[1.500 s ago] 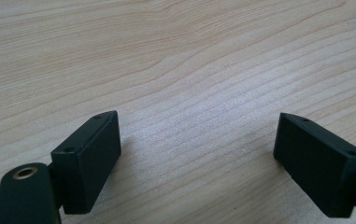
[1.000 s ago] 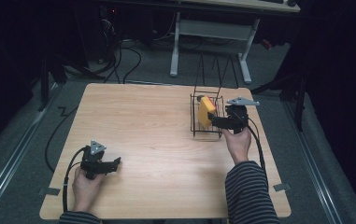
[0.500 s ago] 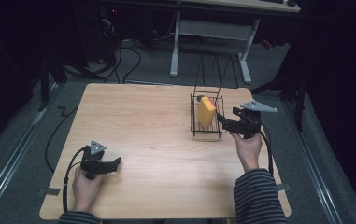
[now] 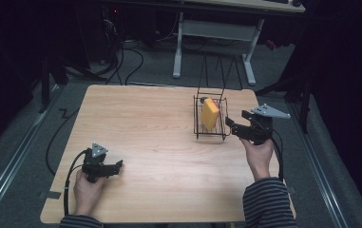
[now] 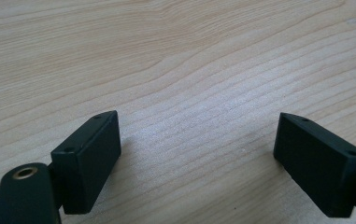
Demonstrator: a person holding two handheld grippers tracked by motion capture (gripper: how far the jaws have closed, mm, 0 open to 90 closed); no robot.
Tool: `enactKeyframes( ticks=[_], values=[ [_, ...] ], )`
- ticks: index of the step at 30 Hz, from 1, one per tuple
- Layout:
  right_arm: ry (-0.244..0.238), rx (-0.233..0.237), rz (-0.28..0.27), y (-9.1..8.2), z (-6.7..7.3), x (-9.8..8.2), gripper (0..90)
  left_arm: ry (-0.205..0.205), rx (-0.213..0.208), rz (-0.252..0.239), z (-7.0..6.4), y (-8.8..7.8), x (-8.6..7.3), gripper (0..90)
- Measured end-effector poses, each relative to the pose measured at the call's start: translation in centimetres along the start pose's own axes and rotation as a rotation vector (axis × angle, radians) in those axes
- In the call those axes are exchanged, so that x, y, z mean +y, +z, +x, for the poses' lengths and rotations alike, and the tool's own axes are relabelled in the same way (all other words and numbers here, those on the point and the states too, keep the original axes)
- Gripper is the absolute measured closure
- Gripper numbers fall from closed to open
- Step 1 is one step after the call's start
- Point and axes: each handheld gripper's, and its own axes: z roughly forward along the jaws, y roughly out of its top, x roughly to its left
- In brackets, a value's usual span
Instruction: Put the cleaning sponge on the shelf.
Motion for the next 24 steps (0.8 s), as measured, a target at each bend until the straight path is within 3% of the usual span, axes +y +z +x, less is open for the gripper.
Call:
enactKeyframes(
  ticks=[24],
  values=[
    [0.026, -0.017, -0.028, -3.8, -0.3, -1.8, 32.1, -0.002, -0.001, 0.0, 0.0, 0.0, 0.0, 15.5]
  ],
)
